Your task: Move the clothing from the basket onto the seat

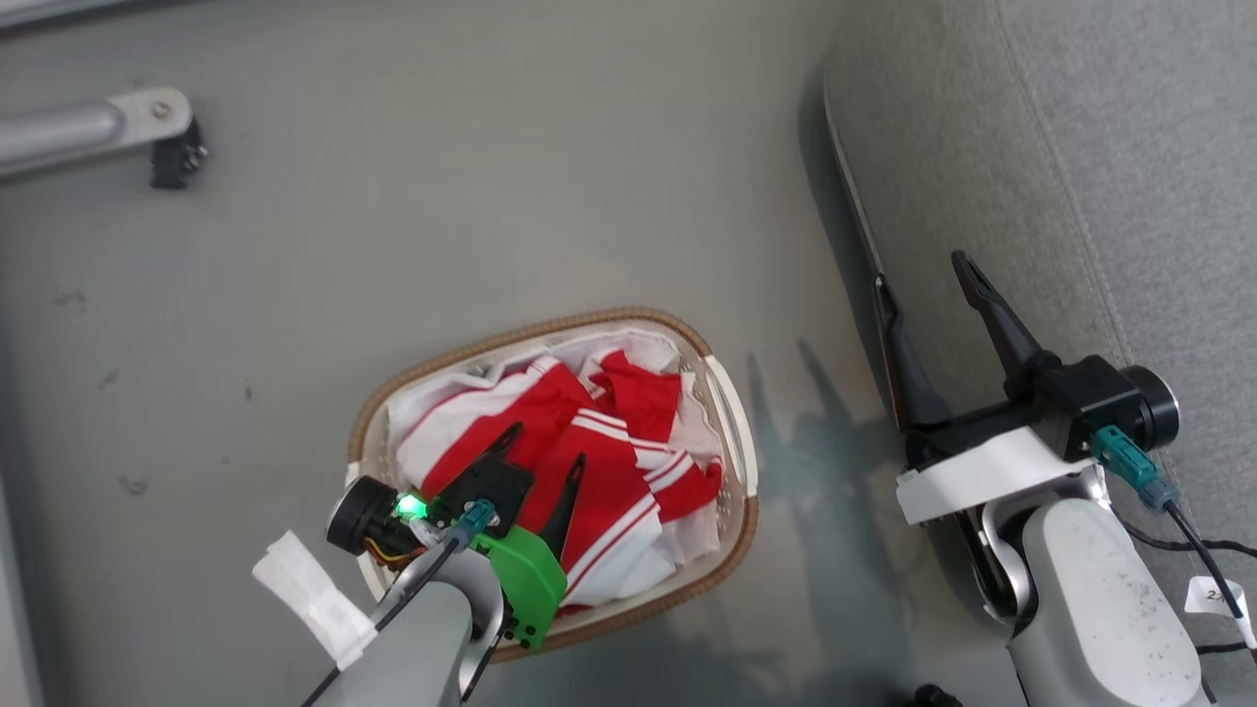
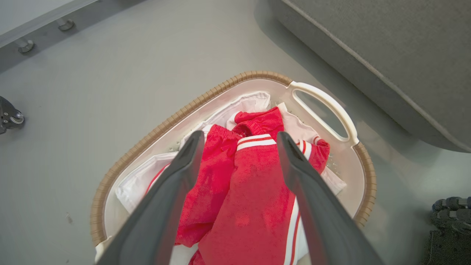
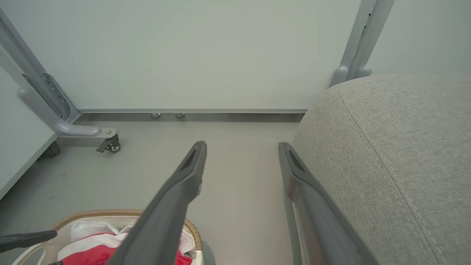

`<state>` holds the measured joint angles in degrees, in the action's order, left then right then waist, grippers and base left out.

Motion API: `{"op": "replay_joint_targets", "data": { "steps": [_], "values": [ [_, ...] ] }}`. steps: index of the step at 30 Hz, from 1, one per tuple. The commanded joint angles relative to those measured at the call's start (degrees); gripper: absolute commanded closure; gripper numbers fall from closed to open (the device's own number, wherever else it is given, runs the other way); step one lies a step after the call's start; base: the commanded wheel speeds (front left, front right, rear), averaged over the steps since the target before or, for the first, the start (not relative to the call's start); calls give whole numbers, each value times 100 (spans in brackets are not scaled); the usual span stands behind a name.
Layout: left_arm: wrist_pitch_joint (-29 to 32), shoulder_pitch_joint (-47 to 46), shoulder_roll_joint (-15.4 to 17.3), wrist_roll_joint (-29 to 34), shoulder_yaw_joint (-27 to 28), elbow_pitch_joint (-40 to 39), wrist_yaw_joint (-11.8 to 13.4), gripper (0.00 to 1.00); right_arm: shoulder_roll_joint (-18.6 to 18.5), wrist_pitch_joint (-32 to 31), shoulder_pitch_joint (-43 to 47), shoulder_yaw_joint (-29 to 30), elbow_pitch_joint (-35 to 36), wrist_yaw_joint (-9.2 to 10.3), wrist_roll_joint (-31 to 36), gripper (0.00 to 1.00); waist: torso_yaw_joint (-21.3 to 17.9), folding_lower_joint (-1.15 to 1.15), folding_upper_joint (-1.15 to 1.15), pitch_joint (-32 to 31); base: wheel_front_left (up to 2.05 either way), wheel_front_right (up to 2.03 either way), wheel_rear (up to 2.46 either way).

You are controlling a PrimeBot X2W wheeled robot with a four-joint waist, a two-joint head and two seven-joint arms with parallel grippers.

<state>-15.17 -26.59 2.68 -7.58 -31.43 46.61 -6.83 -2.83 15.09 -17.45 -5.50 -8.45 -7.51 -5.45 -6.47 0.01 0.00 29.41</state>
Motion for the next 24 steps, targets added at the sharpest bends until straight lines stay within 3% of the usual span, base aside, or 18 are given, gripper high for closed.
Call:
{"op": "replay_joint_targets", "data": {
  "steps": [1,8,12,21,22,24],
  "values": [
    [2,-251,40,11,-84,222,-27,0,-12,12,-144,-27,44,4,-60,0,-457,-1,0,858,0,0,0],
    [2,-853,41,57,-379,1194,-43,0,-13,12,-373,-225,124,4,-190,0,-607,-1,0,1344,0,0,0],
    [2,-1060,89,15,-319,1553,84,0,-13,12,-439,-310,135,4,-262,0,-651,-1,0,1539,0,0,0],
    [2,-1304,158,19,-362,1804,94,0,-12,12,-545,-394,136,4,-387,0,-727,-1,0,1740,0,0,0],
    [2,-1317,153,30,-394,1798,76,7,-13,12,-555,-399,135,4,-396,0,-738,-1,0,1750,0,0,0],
    [2,-1326,137,71,-482,1761,39,36,-12,12,-570,-409,134,4,-429,0,-755,-1,0,1765,0,0,0]
  ]
}}
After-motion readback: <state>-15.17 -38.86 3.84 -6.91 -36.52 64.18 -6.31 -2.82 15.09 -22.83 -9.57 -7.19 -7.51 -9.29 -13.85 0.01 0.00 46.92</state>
